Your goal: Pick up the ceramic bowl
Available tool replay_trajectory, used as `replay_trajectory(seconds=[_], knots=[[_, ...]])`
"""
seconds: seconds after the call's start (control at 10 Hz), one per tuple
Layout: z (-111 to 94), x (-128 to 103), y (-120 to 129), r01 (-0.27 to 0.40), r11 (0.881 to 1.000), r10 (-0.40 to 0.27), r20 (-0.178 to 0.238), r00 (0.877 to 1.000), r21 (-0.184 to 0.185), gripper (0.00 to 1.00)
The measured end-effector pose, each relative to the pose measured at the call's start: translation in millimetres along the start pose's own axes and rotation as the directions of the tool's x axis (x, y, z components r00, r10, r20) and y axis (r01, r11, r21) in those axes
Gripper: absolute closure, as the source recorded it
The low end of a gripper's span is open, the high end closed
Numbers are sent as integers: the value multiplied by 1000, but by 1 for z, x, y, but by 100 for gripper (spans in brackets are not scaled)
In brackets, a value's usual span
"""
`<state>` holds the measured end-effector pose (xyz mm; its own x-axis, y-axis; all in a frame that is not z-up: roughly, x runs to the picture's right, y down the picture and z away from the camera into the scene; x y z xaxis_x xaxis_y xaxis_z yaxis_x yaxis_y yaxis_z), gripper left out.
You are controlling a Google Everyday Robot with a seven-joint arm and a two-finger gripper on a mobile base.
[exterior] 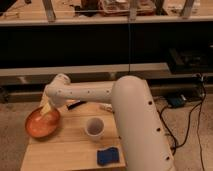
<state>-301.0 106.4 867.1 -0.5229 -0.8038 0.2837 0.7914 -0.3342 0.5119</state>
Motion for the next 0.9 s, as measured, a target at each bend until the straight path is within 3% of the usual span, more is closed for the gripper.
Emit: replay_trajectory(seconds=[0.4, 0.9], knots=[[-1, 3, -9, 14, 1000, -13, 46, 999, -12, 1], [7, 13, -15, 50, 996, -56, 76, 995, 74, 1]])
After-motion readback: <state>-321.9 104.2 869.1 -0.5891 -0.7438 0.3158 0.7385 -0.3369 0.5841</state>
